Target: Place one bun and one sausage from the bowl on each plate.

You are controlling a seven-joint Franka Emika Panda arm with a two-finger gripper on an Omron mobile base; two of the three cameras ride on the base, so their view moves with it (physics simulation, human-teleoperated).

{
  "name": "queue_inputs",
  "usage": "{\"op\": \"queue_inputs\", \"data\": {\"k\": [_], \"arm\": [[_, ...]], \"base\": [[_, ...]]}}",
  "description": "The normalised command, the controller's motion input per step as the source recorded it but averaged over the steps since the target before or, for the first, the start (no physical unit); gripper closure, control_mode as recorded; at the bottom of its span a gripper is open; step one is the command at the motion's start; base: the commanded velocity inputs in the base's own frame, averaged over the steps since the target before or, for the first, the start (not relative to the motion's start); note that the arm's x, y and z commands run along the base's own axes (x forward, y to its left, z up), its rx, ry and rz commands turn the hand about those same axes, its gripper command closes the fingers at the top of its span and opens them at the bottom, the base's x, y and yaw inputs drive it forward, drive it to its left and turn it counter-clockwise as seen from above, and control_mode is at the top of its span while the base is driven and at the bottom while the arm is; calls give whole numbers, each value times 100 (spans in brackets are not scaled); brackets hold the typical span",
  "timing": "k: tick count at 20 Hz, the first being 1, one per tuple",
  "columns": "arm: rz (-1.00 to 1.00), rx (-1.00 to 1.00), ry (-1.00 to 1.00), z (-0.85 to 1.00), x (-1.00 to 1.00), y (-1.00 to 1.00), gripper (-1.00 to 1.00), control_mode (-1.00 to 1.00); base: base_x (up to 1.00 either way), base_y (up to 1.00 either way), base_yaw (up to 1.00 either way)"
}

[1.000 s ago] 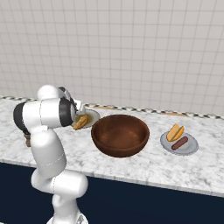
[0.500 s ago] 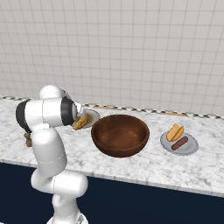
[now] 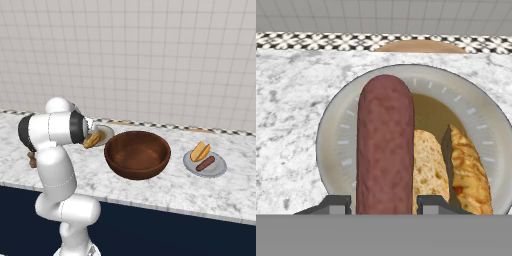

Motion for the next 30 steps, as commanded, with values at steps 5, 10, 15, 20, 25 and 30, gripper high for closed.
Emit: {"op": "queue_inputs", "data": {"k": [5,10,15,20,25,30], "arm": [[0,0,0,0,0,0,-100,-100],[0,0,0,0,0,0,-100,-100],[-2,0,0,38,-21,0,-100,-100],[-5,0,0,74,-53,-24,-100,-100],[0,8,2,61,-100,-82,-100,-100],[-3,6,10,85,-94,-48,-100,-100]], "base": [[0,0,0],[0,0,0],[0,0,0],[0,0,0],[0,0,0],[0,0,0]]}}
